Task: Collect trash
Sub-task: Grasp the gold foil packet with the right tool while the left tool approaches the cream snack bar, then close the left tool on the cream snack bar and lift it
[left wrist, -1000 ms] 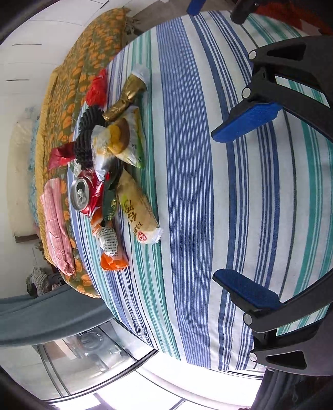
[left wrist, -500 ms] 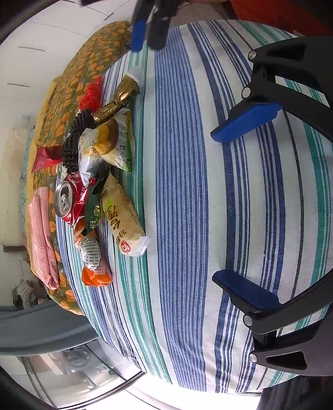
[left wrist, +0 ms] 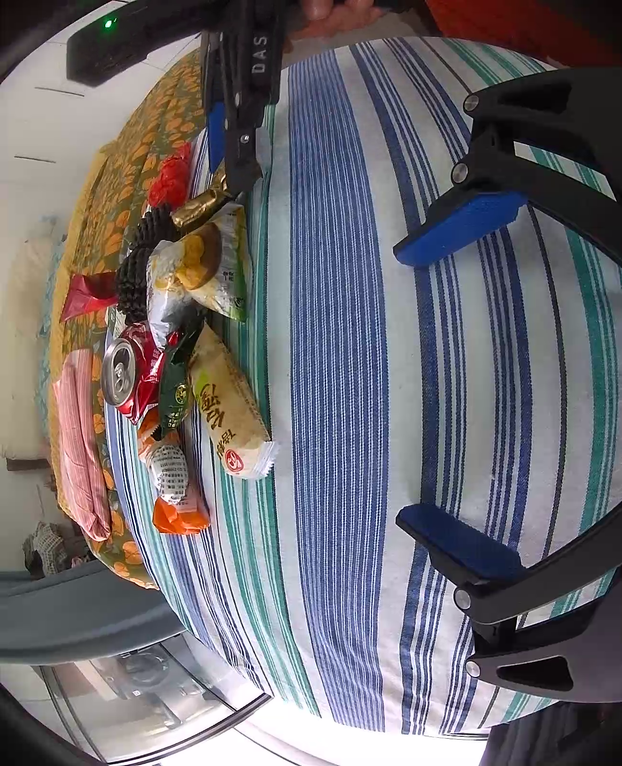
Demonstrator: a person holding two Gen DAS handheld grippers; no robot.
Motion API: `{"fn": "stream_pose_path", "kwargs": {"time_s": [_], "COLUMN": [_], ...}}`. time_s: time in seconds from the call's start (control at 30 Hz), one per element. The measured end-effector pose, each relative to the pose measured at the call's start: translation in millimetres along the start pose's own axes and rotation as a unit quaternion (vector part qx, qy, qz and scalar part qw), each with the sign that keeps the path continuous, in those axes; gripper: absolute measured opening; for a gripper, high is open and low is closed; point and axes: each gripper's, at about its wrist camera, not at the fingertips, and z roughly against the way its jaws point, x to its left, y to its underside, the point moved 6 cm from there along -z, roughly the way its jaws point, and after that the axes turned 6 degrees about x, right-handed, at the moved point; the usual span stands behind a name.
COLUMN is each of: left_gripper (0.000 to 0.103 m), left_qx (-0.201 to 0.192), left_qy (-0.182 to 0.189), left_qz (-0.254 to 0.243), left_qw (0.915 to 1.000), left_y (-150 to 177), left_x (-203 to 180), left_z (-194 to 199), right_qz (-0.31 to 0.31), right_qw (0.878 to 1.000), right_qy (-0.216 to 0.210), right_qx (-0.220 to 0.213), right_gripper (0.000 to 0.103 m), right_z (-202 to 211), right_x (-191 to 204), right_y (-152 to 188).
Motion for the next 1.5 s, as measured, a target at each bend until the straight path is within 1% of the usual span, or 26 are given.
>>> {"fn": "stream_pose_path", "kwargs": {"time_s": [0.1,0.2,0.27,0.33,0.4,0.5,0.57,0.63,0.7,0.77,0.8,0.83,0.87,0.9,0.93,0.97,1.07,1.13,1.23,1.33,1.4,1.43,1.5], "left_gripper": [0.098,0.098,0.098,0.098,0.098,0.098,0.098,0.097,0.091,0.081,0.078,0.072,0.063,0.057,0.047,0.040,0.030,0.029,0.029,0.030,0.030,0.031,0.042], "left_qx": [0.000,0.001,-0.010,-0.022,-0.023,-0.018,-0.014,-0.007,-0.004,-0.003,-0.004,-0.008,-0.011,-0.012,-0.012,-0.014,-0.019,-0.017,-0.009,-0.003,0.002,0.003,0.002], "left_qy": [0.001,0.007,0.006,-0.014,-0.028,-0.026,-0.022,-0.027,-0.037,-0.042,-0.041,-0.039,-0.035,-0.030,-0.020,-0.018,-0.025,-0.026,-0.031,-0.034,-0.030,-0.027,-0.026], "left_qz": [-0.001,-0.008,-0.019,-0.028,-0.028,-0.032,-0.043,-0.060,-0.079,-0.096,-0.101,-0.105,-0.107,-0.107,-0.106,-0.105,-0.099,-0.079,-0.047,-0.022,-0.012,-0.010,-0.015], "left_qw": [1.0000,0.9999,0.9998,0.9993,0.9989,0.9990,0.9987,0.9978,0.9962,0.9945,0.9940,0.9937,0.9936,0.9937,0.9941,0.9942,0.9946,0.9964,0.9984,0.9992,0.9995,0.9996,0.9996], "left_y": [0,0,-5,-17,-34,-57,-68,-75,-78,-81,-82,-83,-84,-84,-82,-81,-72,-63,-40,-11,7,16,26], "left_x": [0,1,5,15,26,35,35,32,28,25,23,22,21,19,18,18,19,20,22,16,8,2,-4], "left_z": [0,2,6,9,8,-1,-9,-19,-25,-30,-31,-30,-29,-29,-28,-28,-21,-13,2,19,26,30,37], "right_qz": [-0.006,-0.013,-0.012,-0.008,-0.014,-0.025,-0.033,-0.042,-0.051,-0.055,-0.057,-0.058,-0.060,-0.062,-0.065,-0.067,-0.073,-0.080,-0.086,-0.083,-0.064,-0.054,-0.045], "right_qw": [1.000,1.000,1.000,1.000,1.000,1.000,0.999,0.999,0.999,0.998,0.998,0.998,0.998,0.998,0.998,0.998,0.997,0.997,0.996,0.996,0.996,0.995,0.995], "right_qy": [0.002,0.000,-0.001,0.000,-0.006,-0.006,-0.005,-0.005,-0.004,-0.003,-0.002,-0.002,-0.002,-0.002,-0.001,0.000,0.003,0.005,0.011,0.040,0.067,0.077,0.086], "right_qx": [-0.008,-0.011,-0.013,-0.014,-0.013,-0.011,-0.010,-0.010,-0.009,-0.009,-0.009,-0.010,-0.011,-0.012,-0.012,-0.013,-0.014,-0.015,-0.017,-0.019,-0.015,-0.013,-0.010], "right_gripper": [0.041,0.041,0.041,0.041,0.041,0.041,0.041,0.041,0.041,0.041,0.041,0.041,0.041,0.041,0.041,0.041,0.041,0.041,0.041,0.041,0.041,0.043,0.043], "right_z": [13,30,40,48,52,52,51,50,50,51,51,52,53,53,54,54,53,53,53,52,48,46,43], "right_x": [3,6,10,14,16,16,14,12,11,9,9,8,7,7,6,5,3,2,0,0,4,7,12], "right_y": [11,29,43,56,67,77,80,84,87,89,90,90,91,91,91,91,92,93,95,96,95,95,94]}}
